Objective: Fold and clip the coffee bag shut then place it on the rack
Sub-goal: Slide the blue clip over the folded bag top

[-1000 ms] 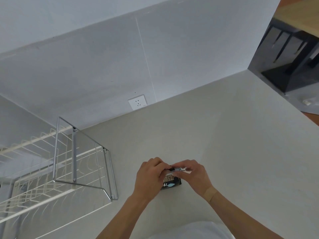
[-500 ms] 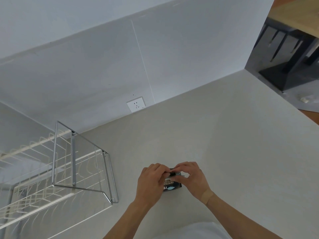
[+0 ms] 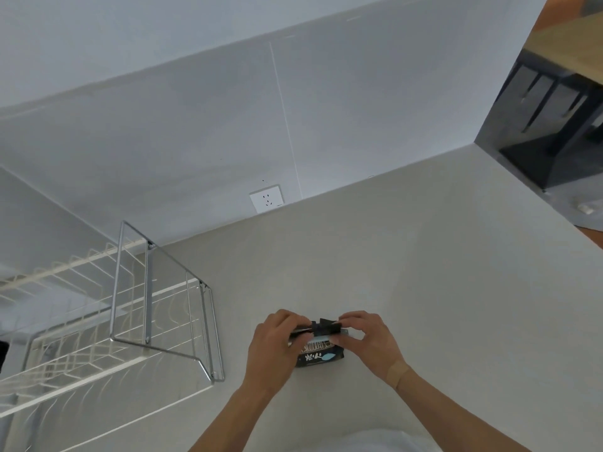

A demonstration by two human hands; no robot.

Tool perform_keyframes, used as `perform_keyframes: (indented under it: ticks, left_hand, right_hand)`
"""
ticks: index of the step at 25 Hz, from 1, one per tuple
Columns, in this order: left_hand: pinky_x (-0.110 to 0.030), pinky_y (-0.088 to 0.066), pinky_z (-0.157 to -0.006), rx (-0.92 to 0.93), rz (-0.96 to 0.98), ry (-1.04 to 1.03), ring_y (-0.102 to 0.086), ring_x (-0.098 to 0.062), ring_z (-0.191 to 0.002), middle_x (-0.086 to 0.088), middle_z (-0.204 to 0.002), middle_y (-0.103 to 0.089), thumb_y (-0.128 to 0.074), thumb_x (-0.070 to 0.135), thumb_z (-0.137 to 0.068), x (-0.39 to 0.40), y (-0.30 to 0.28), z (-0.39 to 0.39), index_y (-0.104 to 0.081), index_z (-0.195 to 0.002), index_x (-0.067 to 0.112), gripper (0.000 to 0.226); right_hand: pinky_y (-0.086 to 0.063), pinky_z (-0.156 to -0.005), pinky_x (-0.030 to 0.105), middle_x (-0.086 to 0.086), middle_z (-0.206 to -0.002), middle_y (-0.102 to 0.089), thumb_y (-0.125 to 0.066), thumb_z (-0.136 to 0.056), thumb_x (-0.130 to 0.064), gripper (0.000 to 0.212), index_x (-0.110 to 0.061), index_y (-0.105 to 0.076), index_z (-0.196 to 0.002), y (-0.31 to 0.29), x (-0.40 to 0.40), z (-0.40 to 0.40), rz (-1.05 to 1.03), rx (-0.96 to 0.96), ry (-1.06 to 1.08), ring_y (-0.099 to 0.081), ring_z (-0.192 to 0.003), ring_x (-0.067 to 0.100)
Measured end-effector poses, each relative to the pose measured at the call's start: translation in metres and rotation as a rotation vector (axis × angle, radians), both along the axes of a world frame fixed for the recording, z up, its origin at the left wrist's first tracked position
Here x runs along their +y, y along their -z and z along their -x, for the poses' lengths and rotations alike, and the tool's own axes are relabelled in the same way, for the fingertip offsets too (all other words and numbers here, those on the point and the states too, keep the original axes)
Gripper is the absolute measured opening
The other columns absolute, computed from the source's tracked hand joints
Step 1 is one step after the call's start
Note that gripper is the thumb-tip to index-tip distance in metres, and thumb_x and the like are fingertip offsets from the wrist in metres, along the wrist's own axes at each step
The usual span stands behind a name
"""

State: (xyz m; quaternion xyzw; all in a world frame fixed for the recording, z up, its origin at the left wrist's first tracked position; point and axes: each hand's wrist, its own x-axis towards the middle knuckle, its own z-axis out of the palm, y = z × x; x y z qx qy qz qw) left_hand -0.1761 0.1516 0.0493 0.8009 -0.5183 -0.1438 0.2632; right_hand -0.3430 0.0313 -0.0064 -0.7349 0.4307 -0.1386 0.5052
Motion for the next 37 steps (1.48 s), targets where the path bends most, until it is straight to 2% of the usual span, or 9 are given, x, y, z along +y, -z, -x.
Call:
perform_keyframes:
  ticks: [2,6,10,14,17,21,25,31,37]
  left_hand:
    - [-0.025,-0.047,-0.082,0.068,-0.016,-0.102,-0.055,-0.004,-0.096,0.018,-0.103,-0.058,-0.073,0.025,-0.083,0.022,0.005,-0.014,-0.066,-0.102,0.032,0.022]
    - [-0.02,-0.048,-0.073,0.366,0.01,-0.293,-0.06,0.002,-0.092,0.019,-0.101,-0.065,-0.075,0.025,-0.082,0.055,0.011,-0.024,-0.065,-0.104,0.042,0.029]
    - [-0.016,-0.048,-0.073,0.466,0.046,-0.313,-0.059,0.004,-0.095,0.023,-0.102,-0.066,-0.073,0.028,-0.083,0.05,0.011,-0.016,-0.063,-0.105,0.049,0.033]
    - [-0.023,-0.052,-0.076,0.49,0.095,-0.339,-0.061,0.0,-0.093,0.021,-0.101,-0.068,-0.072,0.029,-0.083,0.042,0.016,-0.011,-0.067,-0.103,0.045,0.026]
    - [-0.025,-0.051,-0.08,0.522,0.117,-0.382,-0.061,-0.001,-0.093,0.02,-0.097,-0.068,-0.072,0.032,-0.082,0.04,0.023,-0.011,-0.068,-0.1,0.043,0.022]
    - [-0.011,-0.045,-0.071,0.645,0.151,-0.403,-0.062,0.002,-0.093,0.024,-0.095,-0.069,-0.073,0.041,-0.076,0.039,0.027,-0.013,-0.071,-0.092,0.046,0.017]
    - [-0.005,-0.042,-0.069,0.669,0.164,-0.395,-0.062,0.003,-0.09,0.024,-0.093,-0.069,-0.073,0.036,-0.074,0.037,0.03,-0.014,-0.071,-0.086,0.045,0.016]
    - [-0.016,-0.039,-0.074,0.632,0.134,-0.401,-0.056,0.002,-0.097,0.031,-0.095,-0.065,-0.069,0.042,-0.078,0.041,0.034,-0.01,-0.066,-0.088,0.052,0.015]
    - [-0.025,-0.047,-0.08,0.575,0.08,-0.453,-0.057,-0.002,-0.095,0.017,-0.095,-0.064,-0.071,0.032,-0.08,0.047,0.041,-0.006,-0.069,-0.09,0.043,0.015]
  right_hand:
    - [-0.037,-0.092,0.019,-0.024,-0.113,-0.061,-0.076,-0.075,-0.042,0.024,-0.041,-0.071,-0.098,-0.007,-0.002,0.003,0.016,0.005,-0.031,-0.047,-0.113,0.002]
    - [-0.04,-0.097,0.025,-0.021,-0.111,-0.064,-0.074,-0.077,-0.041,0.027,-0.042,-0.07,-0.104,-0.029,0.0,-0.016,0.134,0.016,-0.12,-0.048,-0.11,0.001]
    - [-0.048,-0.08,0.033,-0.014,-0.093,-0.074,-0.075,-0.078,-0.038,0.018,-0.033,-0.076,-0.095,-0.049,0.014,-0.051,0.482,0.011,-0.343,-0.059,-0.094,0.011]
    - [-0.045,-0.068,0.028,-0.016,-0.079,-0.073,-0.078,-0.076,-0.033,0.01,-0.034,-0.077,-0.087,-0.056,0.022,-0.069,0.658,0.019,-0.424,-0.059,-0.08,0.012]
    - [-0.049,-0.065,0.031,-0.016,-0.076,-0.072,-0.079,-0.077,-0.027,0.009,-0.032,-0.077,-0.084,-0.055,0.024,-0.072,0.647,0.009,-0.409,-0.057,-0.075,0.012]
    - [-0.048,-0.071,0.031,-0.019,-0.082,-0.068,-0.074,-0.082,-0.023,0.011,-0.034,-0.073,-0.086,-0.052,0.028,-0.068,0.535,0.011,-0.389,-0.053,-0.081,0.007]
    - [-0.047,-0.074,0.032,-0.018,-0.084,-0.068,-0.073,-0.084,-0.016,0.014,-0.03,-0.072,-0.086,-0.048,0.03,-0.068,0.552,0.017,-0.402,-0.053,-0.082,0.009]
    - [-0.035,-0.08,0.024,-0.02,-0.086,-0.065,-0.063,-0.088,-0.018,0.013,-0.03,-0.068,-0.089,-0.046,0.032,-0.068,0.605,-0.003,-0.466,-0.053,-0.083,0.006]
    - [-0.04,-0.076,0.026,-0.021,-0.083,-0.065,-0.06,-0.089,-0.024,0.01,-0.029,-0.066,-0.083,-0.05,0.03,-0.062,0.59,-0.029,-0.481,-0.049,-0.082,0.002]
